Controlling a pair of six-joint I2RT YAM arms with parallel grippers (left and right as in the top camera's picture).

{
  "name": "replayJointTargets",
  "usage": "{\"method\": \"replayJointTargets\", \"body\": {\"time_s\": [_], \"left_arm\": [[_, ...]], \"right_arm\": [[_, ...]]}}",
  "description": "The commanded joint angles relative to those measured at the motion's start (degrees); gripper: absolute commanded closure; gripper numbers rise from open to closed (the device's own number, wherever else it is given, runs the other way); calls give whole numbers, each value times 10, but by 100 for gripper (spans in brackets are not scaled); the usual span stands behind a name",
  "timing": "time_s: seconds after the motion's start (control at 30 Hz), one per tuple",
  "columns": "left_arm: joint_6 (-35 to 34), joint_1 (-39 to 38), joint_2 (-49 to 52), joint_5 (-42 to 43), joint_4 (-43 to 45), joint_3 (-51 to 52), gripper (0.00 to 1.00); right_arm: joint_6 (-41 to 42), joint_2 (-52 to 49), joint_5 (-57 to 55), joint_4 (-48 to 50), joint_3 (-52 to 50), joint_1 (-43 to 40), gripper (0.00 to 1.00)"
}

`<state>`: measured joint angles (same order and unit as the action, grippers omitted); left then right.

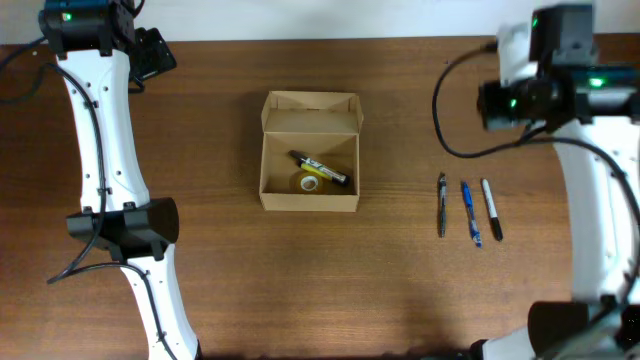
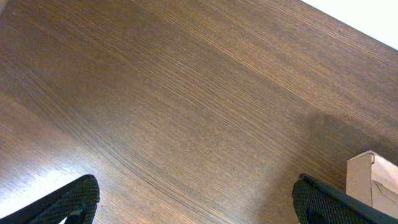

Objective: Pack container
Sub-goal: 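Grasp the black pen with the right gripper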

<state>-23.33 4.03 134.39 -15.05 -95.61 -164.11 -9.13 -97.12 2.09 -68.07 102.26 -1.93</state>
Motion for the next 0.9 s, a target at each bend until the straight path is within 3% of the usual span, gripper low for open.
{"method": "replayJointTargets", "body": {"time_s": [0.0, 0.37, 0.87], "left_arm": [[3, 2, -2, -4, 0, -8, 0], [3, 2, -2, -4, 0, -8, 0], [3, 2, -2, -4, 0, -8, 0]], "right_arm": [[60, -28, 62, 25, -94, -4, 53], [130, -55, 19, 192, -317, -1, 53], [175, -93, 17, 252, -383, 0, 55]]}}
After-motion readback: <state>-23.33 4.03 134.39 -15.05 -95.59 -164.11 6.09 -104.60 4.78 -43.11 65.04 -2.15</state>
